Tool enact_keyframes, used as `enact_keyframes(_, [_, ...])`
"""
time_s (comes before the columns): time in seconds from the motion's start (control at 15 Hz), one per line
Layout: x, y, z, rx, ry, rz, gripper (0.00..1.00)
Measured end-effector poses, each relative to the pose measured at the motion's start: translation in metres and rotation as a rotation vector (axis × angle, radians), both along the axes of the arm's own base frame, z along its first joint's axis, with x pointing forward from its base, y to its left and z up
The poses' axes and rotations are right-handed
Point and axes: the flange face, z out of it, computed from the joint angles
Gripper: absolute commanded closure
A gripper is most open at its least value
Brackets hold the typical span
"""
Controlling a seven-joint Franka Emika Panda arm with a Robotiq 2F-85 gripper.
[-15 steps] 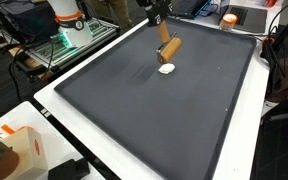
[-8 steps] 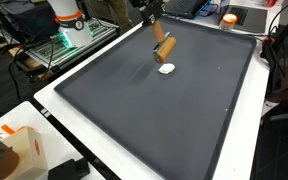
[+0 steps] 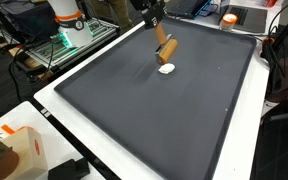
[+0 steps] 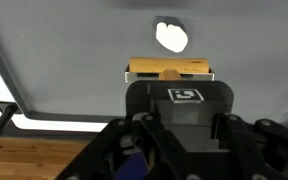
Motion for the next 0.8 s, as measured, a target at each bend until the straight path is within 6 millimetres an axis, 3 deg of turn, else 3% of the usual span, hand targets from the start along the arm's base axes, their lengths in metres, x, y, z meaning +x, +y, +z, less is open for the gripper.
enact_keyframes(0.53, [0.001, -0.005, -0.011, 0.054, -0.061, 0.070, 0.78])
enact_keyframes(0.8, [-0.002, -0.022, -0.018, 0.098, -0.080, 0.122, 0.78])
